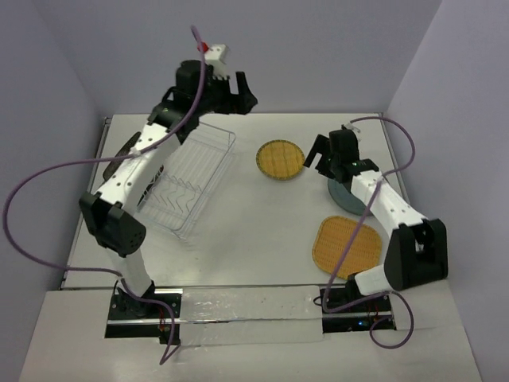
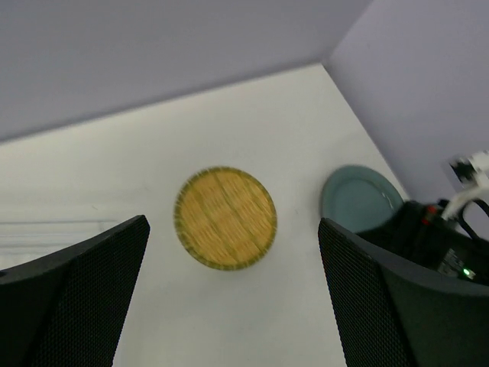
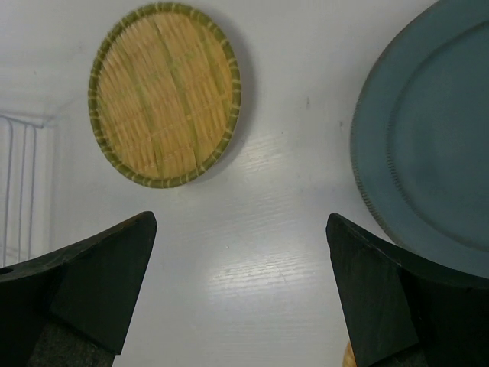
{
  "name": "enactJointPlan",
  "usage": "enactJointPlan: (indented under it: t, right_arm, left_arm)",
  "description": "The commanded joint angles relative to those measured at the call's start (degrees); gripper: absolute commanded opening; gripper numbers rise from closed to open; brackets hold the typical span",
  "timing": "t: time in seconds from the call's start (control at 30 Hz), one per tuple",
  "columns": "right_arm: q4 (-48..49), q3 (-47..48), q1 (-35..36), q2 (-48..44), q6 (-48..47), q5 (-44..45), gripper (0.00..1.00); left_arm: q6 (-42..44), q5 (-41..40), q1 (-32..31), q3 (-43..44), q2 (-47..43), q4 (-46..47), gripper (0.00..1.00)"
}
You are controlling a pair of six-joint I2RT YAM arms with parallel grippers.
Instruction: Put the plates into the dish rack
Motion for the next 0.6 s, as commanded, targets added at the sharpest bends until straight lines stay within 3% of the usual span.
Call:
enactJointPlan:
  t: [0.0, 0.2, 0.33, 0.43, 0.57]
  right_arm:
    - [4.6, 6.3, -1.5, 8.1, 0.8, -8.8, 1.0]
    - [5.4, 9.5, -2.5, 15.7, 1.8, -11.8, 1.0]
    - [6.3, 5.8, -4.7, 12.8, 2.9, -10.0, 1.0]
    - [7.8, 2.8, -7.0, 10.2, 3.4, -10.2, 1.0]
    - [8.9, 1.1, -8.7, 9.1, 2.9, -12.4, 1.0]
  left_arm:
    - [-7.1, 2.5, -2.2, -0.8, 4.7, 0.8, 0.99]
    - [-13.8, 1.2, -5.0, -3.3, 11.6, 1.7, 0.99]
    - [-17.5, -6.3, -8.2, -2.5, 16.0, -0.7, 0.99]
    - [-22.2, -7.4, -8.4, -2.5, 18.9, -1.3, 0.99]
    - [-26.7, -8.4, -8.4, -0.4, 24.1, -1.5, 0.92]
